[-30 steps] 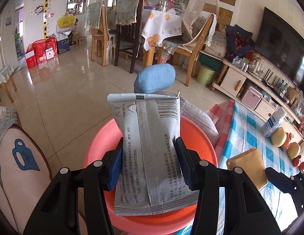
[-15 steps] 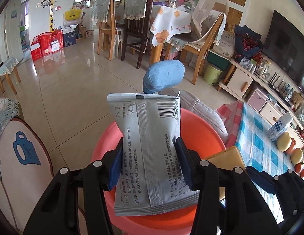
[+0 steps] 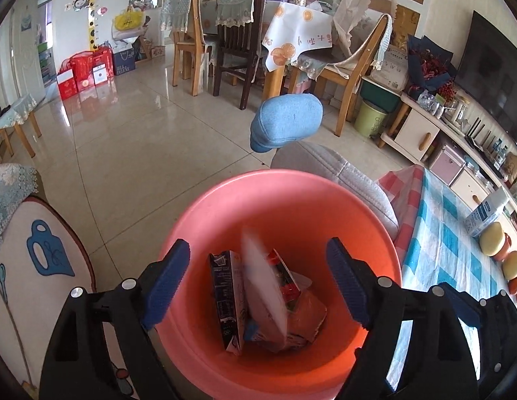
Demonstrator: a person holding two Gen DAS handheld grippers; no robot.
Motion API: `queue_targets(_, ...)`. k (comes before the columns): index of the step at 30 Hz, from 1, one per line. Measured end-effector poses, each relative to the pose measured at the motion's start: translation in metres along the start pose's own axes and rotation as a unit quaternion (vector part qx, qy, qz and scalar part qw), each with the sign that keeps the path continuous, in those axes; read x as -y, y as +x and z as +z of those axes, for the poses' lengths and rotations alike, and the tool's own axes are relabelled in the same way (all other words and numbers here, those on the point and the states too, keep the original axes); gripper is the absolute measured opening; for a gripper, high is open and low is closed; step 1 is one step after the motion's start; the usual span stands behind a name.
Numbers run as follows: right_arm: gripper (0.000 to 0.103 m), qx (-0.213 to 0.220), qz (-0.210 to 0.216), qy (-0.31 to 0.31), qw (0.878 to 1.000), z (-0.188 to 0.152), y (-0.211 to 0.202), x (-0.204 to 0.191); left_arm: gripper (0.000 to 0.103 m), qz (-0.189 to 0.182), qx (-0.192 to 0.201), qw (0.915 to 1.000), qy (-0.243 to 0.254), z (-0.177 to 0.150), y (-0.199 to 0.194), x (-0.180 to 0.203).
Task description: Collect trash
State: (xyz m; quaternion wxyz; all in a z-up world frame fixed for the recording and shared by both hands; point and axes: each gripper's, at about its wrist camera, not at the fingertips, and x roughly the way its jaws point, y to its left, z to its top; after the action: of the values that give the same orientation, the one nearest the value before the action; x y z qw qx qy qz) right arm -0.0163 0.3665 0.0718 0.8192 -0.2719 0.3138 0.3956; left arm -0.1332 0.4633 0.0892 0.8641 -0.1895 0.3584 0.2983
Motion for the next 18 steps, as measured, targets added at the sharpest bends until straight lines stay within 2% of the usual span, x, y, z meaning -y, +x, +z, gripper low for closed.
queue_targets(2, 0.082, 0.002, -0.009, 0.01, 1.0, -0.004, -0.003, 0.004, 0.089, 0.001, 0.0, 1.0, 0.004, 0.0, 0.0, 0.002)
queue_targets(10, 0.086, 0.024, -0.048, 0.06, 0.997, -0.023, -0.022, 0.028, 0.091, -0.002, 0.007, 0.9999, 0.014, 0.001, -0.005, 0.007)
queue_targets(18, 0.087, 0.027, -0.078, 0.112, 0.99, -0.054, -0.039, 0.055, 0.094, -0.032, 0.046, 0.9975, 0.043, -0.002, -0.021, 0.035)
